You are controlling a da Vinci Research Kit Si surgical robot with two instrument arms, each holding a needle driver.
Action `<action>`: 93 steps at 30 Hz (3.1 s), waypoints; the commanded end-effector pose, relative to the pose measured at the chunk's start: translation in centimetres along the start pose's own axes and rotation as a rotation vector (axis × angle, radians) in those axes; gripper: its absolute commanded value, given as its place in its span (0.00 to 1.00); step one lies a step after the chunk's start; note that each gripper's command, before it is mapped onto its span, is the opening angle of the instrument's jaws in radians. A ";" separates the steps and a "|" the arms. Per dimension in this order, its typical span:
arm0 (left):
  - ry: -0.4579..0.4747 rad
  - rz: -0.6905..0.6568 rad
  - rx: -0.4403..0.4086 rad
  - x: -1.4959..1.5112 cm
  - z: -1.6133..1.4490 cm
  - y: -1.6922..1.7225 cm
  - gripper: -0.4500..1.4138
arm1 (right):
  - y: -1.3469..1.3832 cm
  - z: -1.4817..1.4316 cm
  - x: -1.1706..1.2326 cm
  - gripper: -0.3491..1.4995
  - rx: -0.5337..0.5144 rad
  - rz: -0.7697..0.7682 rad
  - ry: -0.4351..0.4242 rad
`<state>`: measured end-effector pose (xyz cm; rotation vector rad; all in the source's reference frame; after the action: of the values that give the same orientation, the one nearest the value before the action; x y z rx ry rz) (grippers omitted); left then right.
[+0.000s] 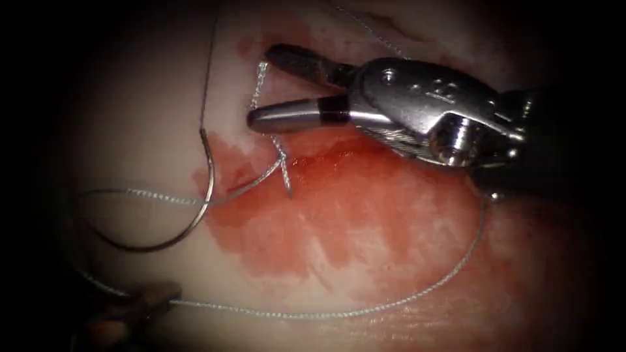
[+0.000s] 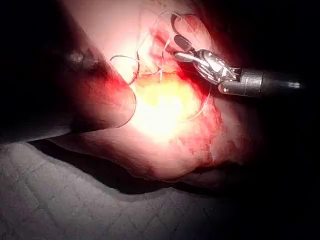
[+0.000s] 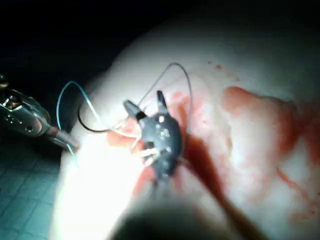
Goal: Wound Closure
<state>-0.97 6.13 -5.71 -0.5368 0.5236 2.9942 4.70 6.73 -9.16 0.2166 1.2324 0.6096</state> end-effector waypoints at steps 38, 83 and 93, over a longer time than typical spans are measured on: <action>0.140 0.128 0.003 0.33 0.55 -0.86 0.05 | -0.50 0.64 -0.16 0.00 0.443 -0.072 -0.054; 0.211 0.322 0.043 0.73 0.32 -0.87 0.05 | -0.91 1.05 -0.07 0.65 0.425 0.180 0.157; 0.225 0.335 0.022 0.82 0.08 -0.64 0.05 | -0.66 0.57 0.05 0.65 0.278 0.224 0.232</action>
<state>-1.64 6.69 -6.19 -0.8753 0.7232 3.2542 5.37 6.31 -9.35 0.5180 1.5272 0.6768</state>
